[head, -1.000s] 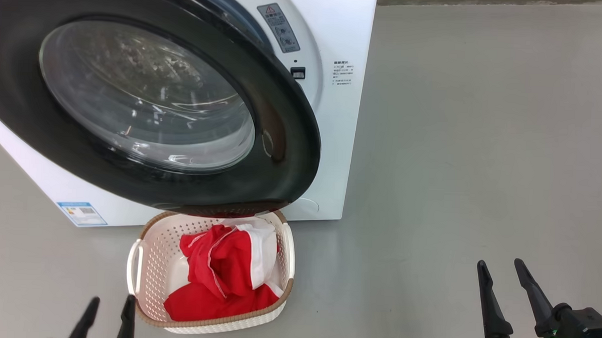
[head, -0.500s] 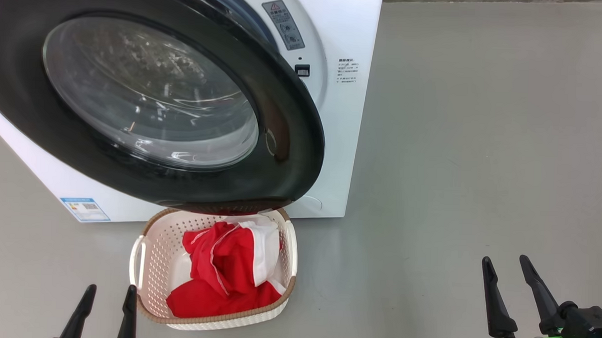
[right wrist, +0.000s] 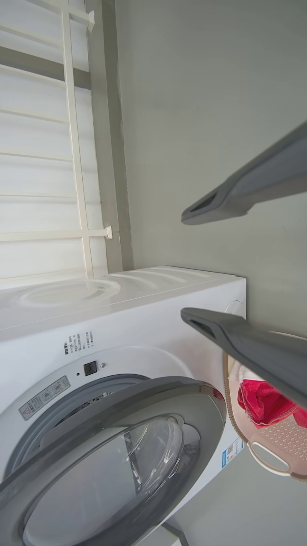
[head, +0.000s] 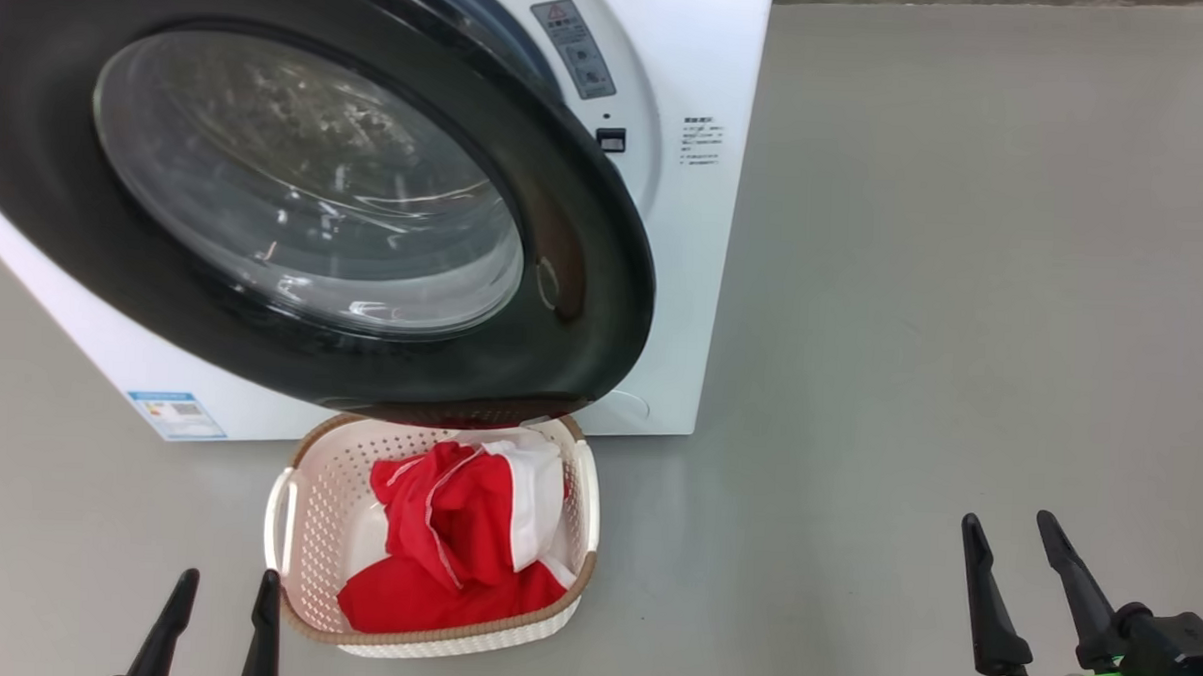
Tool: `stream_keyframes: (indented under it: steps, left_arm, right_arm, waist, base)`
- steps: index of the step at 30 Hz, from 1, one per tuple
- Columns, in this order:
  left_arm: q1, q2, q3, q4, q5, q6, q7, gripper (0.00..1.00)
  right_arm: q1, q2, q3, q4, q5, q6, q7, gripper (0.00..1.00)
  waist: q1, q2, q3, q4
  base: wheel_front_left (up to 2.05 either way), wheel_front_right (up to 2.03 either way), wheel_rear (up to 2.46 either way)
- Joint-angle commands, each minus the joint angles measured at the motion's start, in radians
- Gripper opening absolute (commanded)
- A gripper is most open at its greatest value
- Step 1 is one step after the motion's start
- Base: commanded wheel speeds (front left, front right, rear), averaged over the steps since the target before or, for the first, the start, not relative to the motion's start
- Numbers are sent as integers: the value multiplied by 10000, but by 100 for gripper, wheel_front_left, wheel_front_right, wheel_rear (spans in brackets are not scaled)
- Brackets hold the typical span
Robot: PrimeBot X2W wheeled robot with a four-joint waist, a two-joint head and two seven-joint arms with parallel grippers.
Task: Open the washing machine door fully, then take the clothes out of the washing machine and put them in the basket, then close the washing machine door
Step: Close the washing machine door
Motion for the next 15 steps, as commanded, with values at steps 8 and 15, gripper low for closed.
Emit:
stream_keyframes:
  steps: [8, 15]
  left_arm:
    - [-390, -156, 56, -234, -5, -56, -122, 100]
    - [-508, -364, -395, -47, -163, -56, -122, 100]
  right_arm:
    - [-429, -135, 721, -157, -9, 65, -65, 0]
    - [-1017, -214, 1242, 27, -64, 65, -65, 4]
  waist:
    - [0, 0, 225, 642]
    - [0, 0, 283, 1567]
  base:
    - [0, 0, 0]
    - [0, 0, 0]
